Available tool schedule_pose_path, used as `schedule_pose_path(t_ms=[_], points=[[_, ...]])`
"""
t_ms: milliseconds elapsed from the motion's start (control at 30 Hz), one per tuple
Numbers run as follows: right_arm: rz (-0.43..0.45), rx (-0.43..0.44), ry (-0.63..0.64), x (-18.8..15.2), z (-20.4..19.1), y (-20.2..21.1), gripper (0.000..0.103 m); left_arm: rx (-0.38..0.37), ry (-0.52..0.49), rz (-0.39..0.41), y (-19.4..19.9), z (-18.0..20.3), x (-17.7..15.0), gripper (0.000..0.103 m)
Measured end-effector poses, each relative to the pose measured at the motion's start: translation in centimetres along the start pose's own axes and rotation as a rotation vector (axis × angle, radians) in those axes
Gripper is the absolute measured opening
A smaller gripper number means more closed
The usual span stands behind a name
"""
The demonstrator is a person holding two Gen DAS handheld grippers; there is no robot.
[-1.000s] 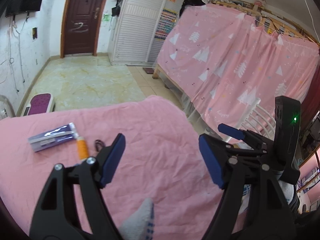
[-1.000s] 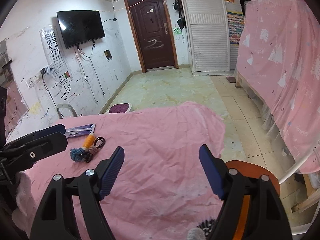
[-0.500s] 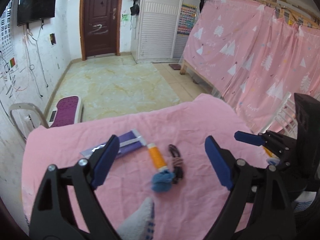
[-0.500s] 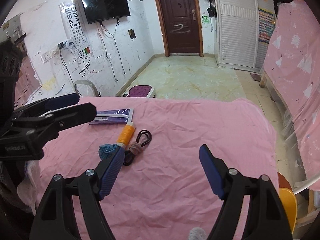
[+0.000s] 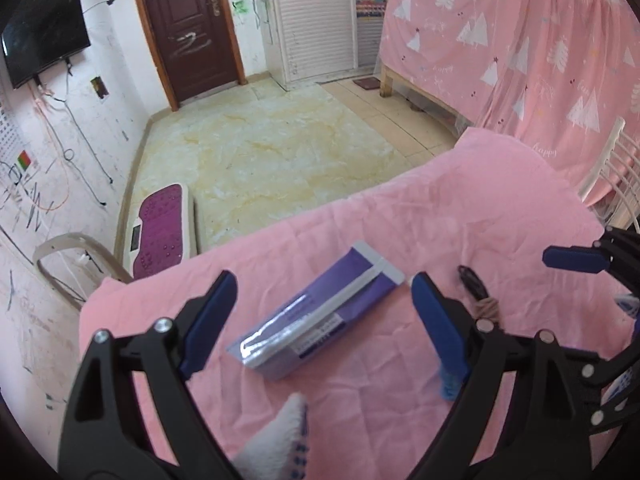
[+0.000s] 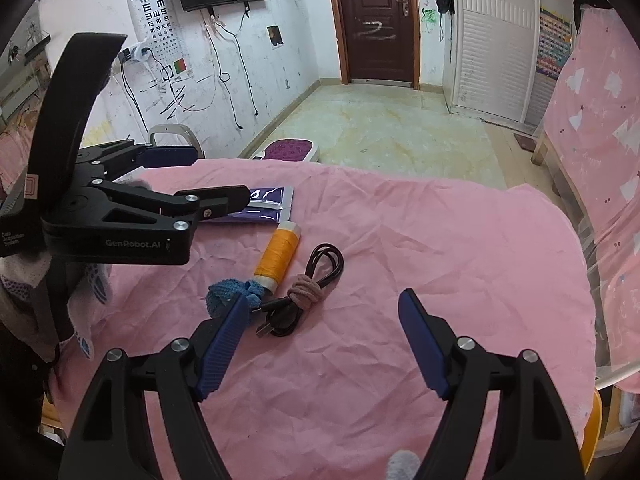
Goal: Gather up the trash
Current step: 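Move both tools back over the bed toward the purple tube and cable, then grasp the purple tube with the left gripper while the right gripper grasps the black cable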
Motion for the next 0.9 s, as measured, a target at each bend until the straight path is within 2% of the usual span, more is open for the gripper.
schedule_pose_path(t_ms=[333, 433, 567, 667, 733, 800, 900], points=[[-0.031, -0.029, -0.008, 0.0, -0.1, -1.7, 0.068, -0.087, -0.010, -0.011, -2.5, -0.5, -1.0, 0.085], [-0.033, -0.032, -0.016, -0.2, -0.1, -2.0, 0.068, -0.096, -0.033, -0.020, -2.8, -0.2, -1.3, 0.085], [-0.037, -0.032, -0.029, -0.3, 0.0, -2.4, 0.068, -0.091, -0.012, -0.055, -4.0, -0.7, -1.8, 0.085], [-0.039, -0.031, -0.028, -0.2, -0.1, -2.7, 0.068, -0.092, 0.004, -0.062, -4.2, -0.9, -1.8, 0.076], [-0.039, -0.030, -0.025, -0.1, -0.1, -2.8, 0.068, -0.101, -0.007, -0.058, -3.8, -0.5, -1.9, 0.061], [-0.040, -0.029, -0.025, -0.2, 0.0, -2.6, 0.068, -0.110, -0.021, -0.060, -3.4, 0.1, -2.0, 0.051], [-0.043, -0.020, -0.029, -0.1, 0.1, -2.6, 0.068, -0.114, -0.010, -0.065, -3.0, 0.5, -2.2, 0.045]])
Point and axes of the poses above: each gripper's, at about its wrist camera, not at the fingertips, and y roughly against the way its jaws point, z to its right, x to its top, the point moved 6 cm from there along -y, roughly the way its jaws point, and after that the axes turned 5 degrees about z, right-handed, at the moved point
